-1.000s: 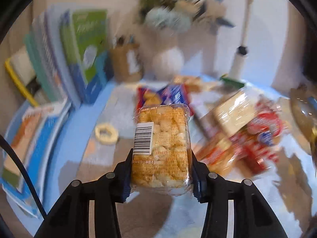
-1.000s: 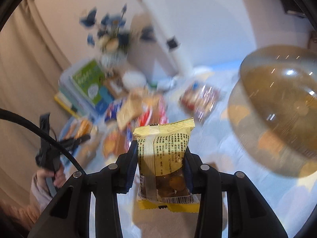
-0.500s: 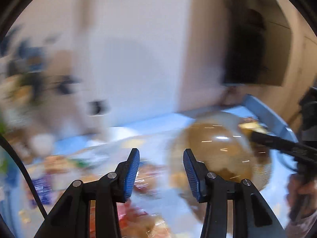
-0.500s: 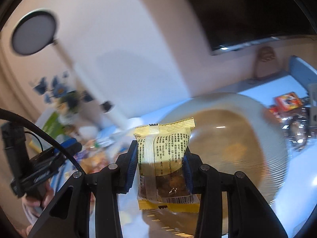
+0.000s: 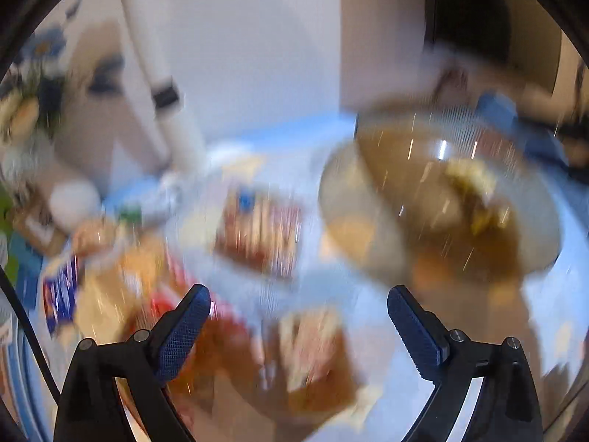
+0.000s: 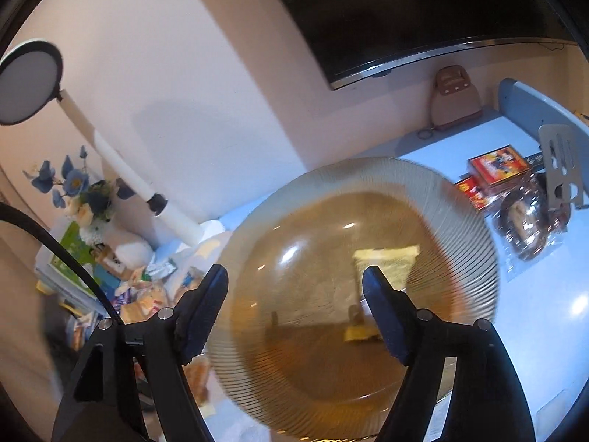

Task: Organize snacks
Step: 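Carry both packets to the amber glass bowl while the right tool releases the yellow packet into it, then lower the sachima packet into the bowl and open the left tool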

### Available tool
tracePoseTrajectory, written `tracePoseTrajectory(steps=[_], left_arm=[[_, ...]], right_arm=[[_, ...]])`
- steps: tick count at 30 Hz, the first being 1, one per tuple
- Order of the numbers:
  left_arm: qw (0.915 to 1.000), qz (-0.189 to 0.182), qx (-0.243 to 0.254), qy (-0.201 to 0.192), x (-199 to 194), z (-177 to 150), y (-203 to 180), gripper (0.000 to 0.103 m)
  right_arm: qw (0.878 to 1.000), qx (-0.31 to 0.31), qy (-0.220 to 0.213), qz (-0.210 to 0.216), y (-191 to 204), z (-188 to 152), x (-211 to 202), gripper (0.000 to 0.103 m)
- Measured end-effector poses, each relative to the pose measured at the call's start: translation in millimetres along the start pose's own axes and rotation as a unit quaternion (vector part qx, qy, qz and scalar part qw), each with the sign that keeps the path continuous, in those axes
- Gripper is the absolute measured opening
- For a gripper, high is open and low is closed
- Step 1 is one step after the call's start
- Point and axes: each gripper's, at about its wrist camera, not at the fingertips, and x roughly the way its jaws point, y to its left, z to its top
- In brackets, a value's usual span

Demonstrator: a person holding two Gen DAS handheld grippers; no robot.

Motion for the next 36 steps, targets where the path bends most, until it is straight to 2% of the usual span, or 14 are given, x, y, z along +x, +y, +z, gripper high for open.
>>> tracePoseTrajectory(steps=[3, 4, 6, 7, 8, 10, 13, 17, 21, 26, 27, 29, 31, 36], left_arm=[[0.999, 0.039, 0.009, 0.021, 15, -29, -4, 0.096], [0.9986, 0.049, 0.015, 0.015, 16, -36, -7, 0.09], [0.9986, 0.048, 0.02, 0.01, 19, -45, -11, 0.057], [0.9995, 0.026, 0.004, 0.02, 24, -46, -8, 0.045], [0.9997, 0.017, -0.013, 0.013, 21, -46, -3, 0.044], [0.9995, 0.0, -0.029, 0.009, 14, -44, 5, 0.044], [0.9987, -0.006, -0.038, -0.034, -21, -33, 15, 0.044], [0.9938, -0.032, -0.036, -0.1, -75, 16, 14, 0.044], [0.9904, -0.05, -0.02, -0.127, -82, 67, -19, 0.044], [0.9886, -0.113, -0.02, -0.097, -39, 108, -65, 0.046], [0.9897, -0.11, -0.019, -0.089, -29, 112, -69, 0.049], [0.9939, -0.086, -0.006, -0.069, -10, 116, -73, 0.066], [0.9965, -0.056, -0.007, -0.061, -3, 112, -70, 0.069], [0.9949, -0.072, -0.043, -0.057, -14, 101, -29, 0.069]], right_arm=[[1.0, -0.011, 0.003, 0.007, 16, -6, 2, 0.076], [1.0, -0.016, 0.004, 0.007, 21, -9, 2, 0.076], [1.0, -0.024, 0.009, 0.01, 28, -15, 6, 0.076], [1.0, -0.023, 0.012, 0.013, 30, -16, 8, 0.076], [1.0, -0.019, 0.015, 0.018, 30, -17, 10, 0.076], [0.999, -0.009, 0.016, 0.026, 30, -18, 11, 0.076], [0.999, 0.001, 0.007, 0.038, 29, -11, 5, 0.076], [1.0, -0.001, 0.006, 0.024, 32, 8, 1, 0.076], [1.0, 0.004, 0.015, 0.023, 31, 31, 4, 0.076], [1.0, 0.016, 0.004, 0.003, 13, 48, 3, 0.076], [1.0, 0.021, 0.002, -0.003, 8, 48, 2, 0.076], [0.999, 0.032, 0.004, -0.019, -3, 45, 3, 0.076], [0.999, 0.041, 0.007, -0.026, -10, 40, 4, 0.076], [0.999, 0.043, 0.01, -0.029, 7, 31, 4, 0.076]])
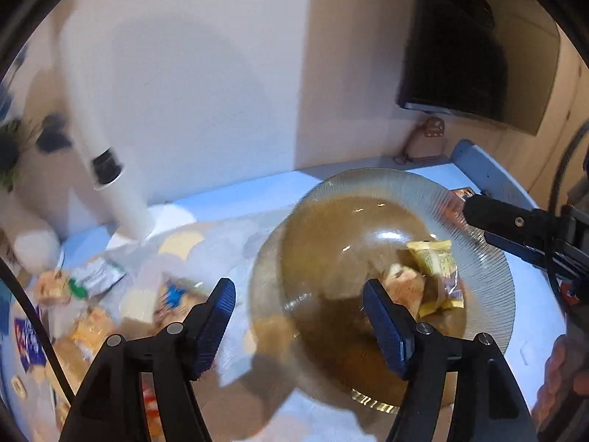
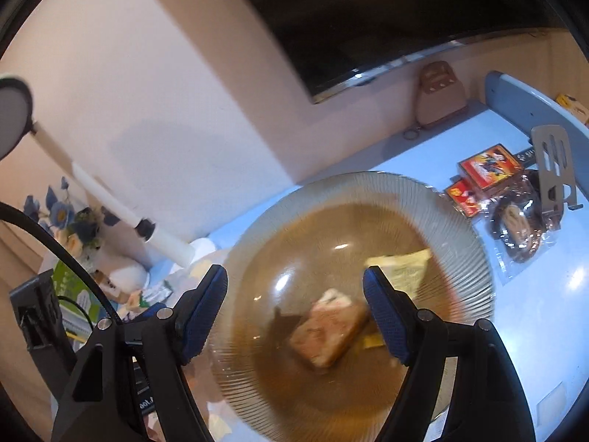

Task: Organize snacks
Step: 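Lower the sachima packet into the bowl and open the left tool, then grasp the blue cracker bag with the left tool while the right tool grasps the red-and-white bread bag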

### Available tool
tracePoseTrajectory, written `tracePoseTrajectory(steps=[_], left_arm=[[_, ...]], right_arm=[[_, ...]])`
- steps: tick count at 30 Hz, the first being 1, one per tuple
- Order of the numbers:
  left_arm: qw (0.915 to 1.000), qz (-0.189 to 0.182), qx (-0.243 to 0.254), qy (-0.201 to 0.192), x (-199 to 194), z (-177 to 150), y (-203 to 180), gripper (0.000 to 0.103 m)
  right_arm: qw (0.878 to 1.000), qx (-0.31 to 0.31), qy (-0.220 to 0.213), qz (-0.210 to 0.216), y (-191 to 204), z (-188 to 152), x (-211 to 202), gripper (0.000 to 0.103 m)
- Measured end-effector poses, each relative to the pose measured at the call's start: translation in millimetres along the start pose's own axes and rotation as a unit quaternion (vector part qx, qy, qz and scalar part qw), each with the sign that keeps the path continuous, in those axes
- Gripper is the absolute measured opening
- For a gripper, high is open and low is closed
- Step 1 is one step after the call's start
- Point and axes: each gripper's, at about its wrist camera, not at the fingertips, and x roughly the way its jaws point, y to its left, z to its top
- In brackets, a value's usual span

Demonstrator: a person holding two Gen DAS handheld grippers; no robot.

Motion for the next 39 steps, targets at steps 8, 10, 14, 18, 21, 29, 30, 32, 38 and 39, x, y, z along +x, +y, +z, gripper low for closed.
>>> tracePoseTrajectory(steps=[8, 10, 14, 18, 21, 29, 30, 32, 38, 39], left_arm=[[0.9947, 0.069, -0.06, -0.048, -87, -46, 140, 0.092], [0.9902, 0.104, -0.075, -0.054, -103, -70, 187, 0.101], [0.9695, 0.209, -0.125, -0.029, -117, -120, 287, 0.102], [0.9478, 0.256, -0.19, 0.0, -106, -174, 361, 0.102], [0.9387, 0.238, -0.249, 0.012, -93, -206, 396, 0.1], [0.9599, 0.17, -0.222, -0.023, -68, -187, 385, 0.1], [0.9638, 0.157, -0.214, -0.026, -59, -176, 384, 0.1], [0.9652, 0.147, -0.216, -0.012, -41, -155, 386, 0.1], [0.9725, 0.132, -0.192, 0.003, 34, -132, 390, 0.103], [0.9736, 0.145, -0.177, 0.005, 33, -130, 385, 0.103]], right_arm=[[0.994, -0.064, -0.038, 0.076, 123, -50, -12, 0.102], [0.991, -0.085, -0.038, 0.092, 157, -78, -3, 0.103], [0.985, -0.13, -0.002, 0.111, 207, -131, 35, 0.103], [0.979, -0.175, 0.023, 0.1, 232, -176, 68, 0.103], [0.978, -0.192, 0.023, 0.079, 236, -193, 88, 0.103], [0.979, -0.198, 0.015, 0.053, 231, -200, 120, 0.103], [0.977, -0.207, 0.01, 0.047, 231, -201, 123, 0.103], [0.976, -0.212, 0.018, 0.044, 225, -202, 131, 0.103], [0.985, -0.059, 0.05, 0.155, 168, -185, 140, 0.103], [0.984, -0.052, 0.049, 0.161, 165, -184, 140, 0.103]])
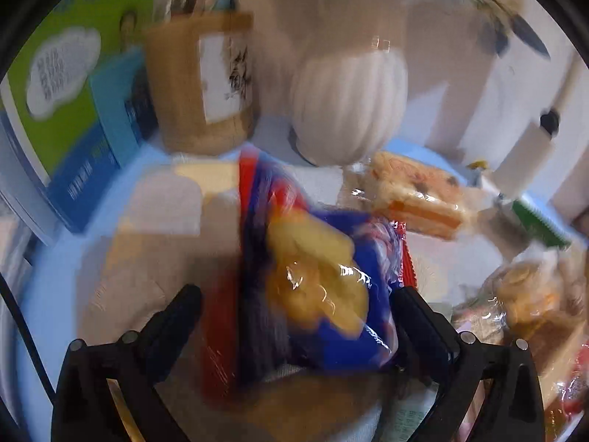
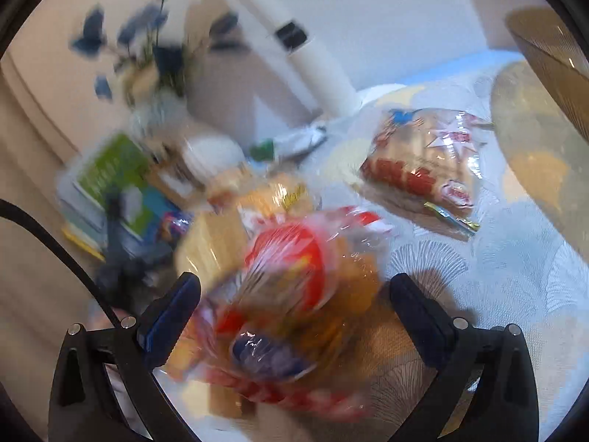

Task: Organize snacks
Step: 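Grasp the blue cracker bag with the left tool while the right tool grasps the red-and-white bread bag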

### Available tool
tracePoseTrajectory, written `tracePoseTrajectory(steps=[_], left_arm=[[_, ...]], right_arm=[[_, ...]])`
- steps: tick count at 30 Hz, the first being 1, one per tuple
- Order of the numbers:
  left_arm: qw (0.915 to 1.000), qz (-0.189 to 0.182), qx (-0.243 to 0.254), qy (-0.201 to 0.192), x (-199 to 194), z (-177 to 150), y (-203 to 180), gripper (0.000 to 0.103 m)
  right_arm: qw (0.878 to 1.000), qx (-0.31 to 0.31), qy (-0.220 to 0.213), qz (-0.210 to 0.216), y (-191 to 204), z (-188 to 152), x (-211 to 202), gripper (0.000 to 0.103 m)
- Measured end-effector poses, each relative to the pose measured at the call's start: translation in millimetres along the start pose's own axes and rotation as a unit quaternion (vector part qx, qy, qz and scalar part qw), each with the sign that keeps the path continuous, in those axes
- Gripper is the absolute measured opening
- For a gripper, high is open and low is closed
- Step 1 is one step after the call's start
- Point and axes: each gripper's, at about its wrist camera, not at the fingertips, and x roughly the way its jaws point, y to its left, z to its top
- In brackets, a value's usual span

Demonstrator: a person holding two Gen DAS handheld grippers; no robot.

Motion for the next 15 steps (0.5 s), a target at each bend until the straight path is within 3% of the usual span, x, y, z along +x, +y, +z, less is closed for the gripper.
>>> tracePoseTrajectory(steps=[9, 15], left_arm=[[1.0, 0.006, 0.003, 0.0, 1, -2, 0, 0.103], [1.0, 0.006, 0.003, 0.0, 1, -2, 0, 0.103]], right_arm=[[0.992, -0.077, 0.029, -0.095, 31, -8, 14, 0.103], [0.989, -0.091, 0.036, -0.114, 35, -10, 21, 0.103]])
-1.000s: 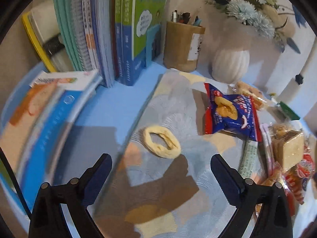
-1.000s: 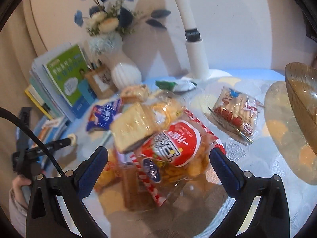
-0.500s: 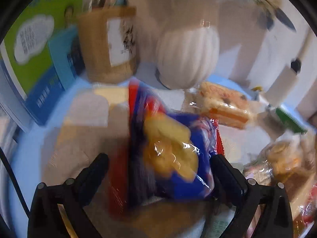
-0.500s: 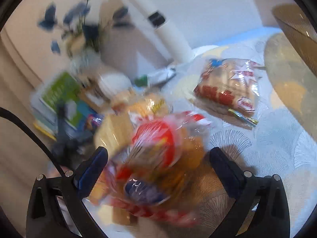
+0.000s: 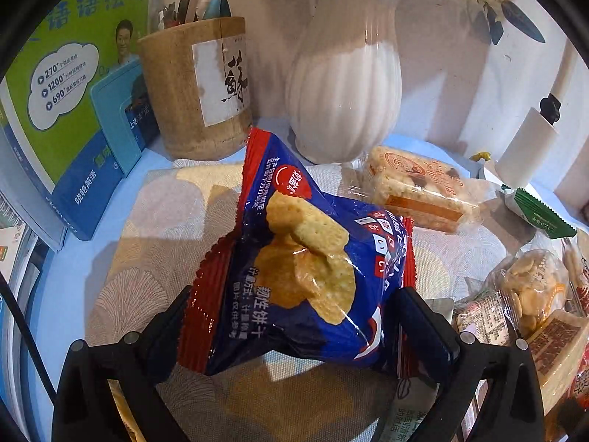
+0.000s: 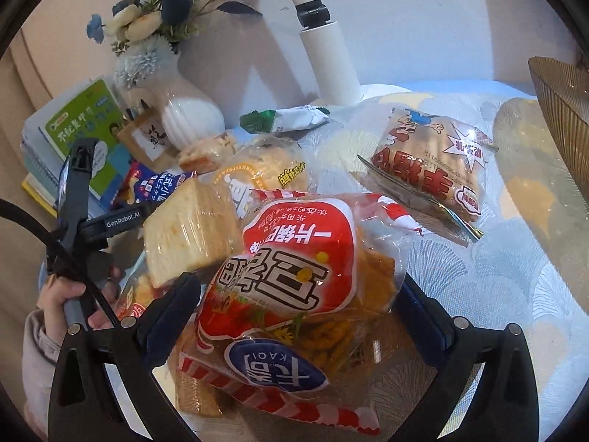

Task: Organize snacks
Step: 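Grasp the blue cracker bag with the left tool while the right tool grasps the red-and-white bread bag, then lift the blue cracker bag with the left tool while the right tool lifts the bread bag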

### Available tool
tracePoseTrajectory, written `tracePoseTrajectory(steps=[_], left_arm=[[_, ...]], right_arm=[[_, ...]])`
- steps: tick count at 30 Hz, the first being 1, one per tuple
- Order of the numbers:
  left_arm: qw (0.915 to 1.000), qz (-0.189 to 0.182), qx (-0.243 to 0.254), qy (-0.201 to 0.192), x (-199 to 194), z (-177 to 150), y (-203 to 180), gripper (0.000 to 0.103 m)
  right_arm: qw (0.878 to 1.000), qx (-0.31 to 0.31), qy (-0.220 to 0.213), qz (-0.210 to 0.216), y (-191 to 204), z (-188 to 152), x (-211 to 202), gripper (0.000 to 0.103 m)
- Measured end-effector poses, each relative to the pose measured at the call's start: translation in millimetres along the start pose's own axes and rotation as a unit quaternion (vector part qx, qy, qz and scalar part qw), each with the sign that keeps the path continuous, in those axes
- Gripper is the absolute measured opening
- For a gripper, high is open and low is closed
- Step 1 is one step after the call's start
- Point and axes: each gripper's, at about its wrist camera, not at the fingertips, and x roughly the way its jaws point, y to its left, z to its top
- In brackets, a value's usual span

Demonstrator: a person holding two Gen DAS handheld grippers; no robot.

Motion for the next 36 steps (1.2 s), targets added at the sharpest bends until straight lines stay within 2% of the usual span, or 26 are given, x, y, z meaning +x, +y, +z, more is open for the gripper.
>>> tracePoseTrajectory(steps=[23, 31, 34, 35, 36], left_arm=[[1.0, 0.0, 0.001, -0.001, 0, 0, 1, 0.103], [1.0, 0.0, 0.001, -0.001, 0, 0, 0, 0.103], [1.0, 0.0, 0.001, -0.002, 0, 0, 0, 0.103], [1.0, 0.0, 0.001, -0.002, 0, 0, 0, 0.103], [1.0, 0.0, 0.001, -0.002, 0, 0, 0, 0.103]], right_arm=[[1.0, -0.006, 0.004, -0.007, 2, 1, 2, 0.103], [0.999, -0.027, 0.013, -0.034, 11, 1, 8, 0.103], [0.999, -0.02, 0.009, -0.024, 8, 1, 7, 0.103], [1.0, -0.014, 0.006, -0.015, 6, 2, 5, 0.103], [1.0, -0.011, 0.004, -0.012, 4, 2, 4, 0.097]])
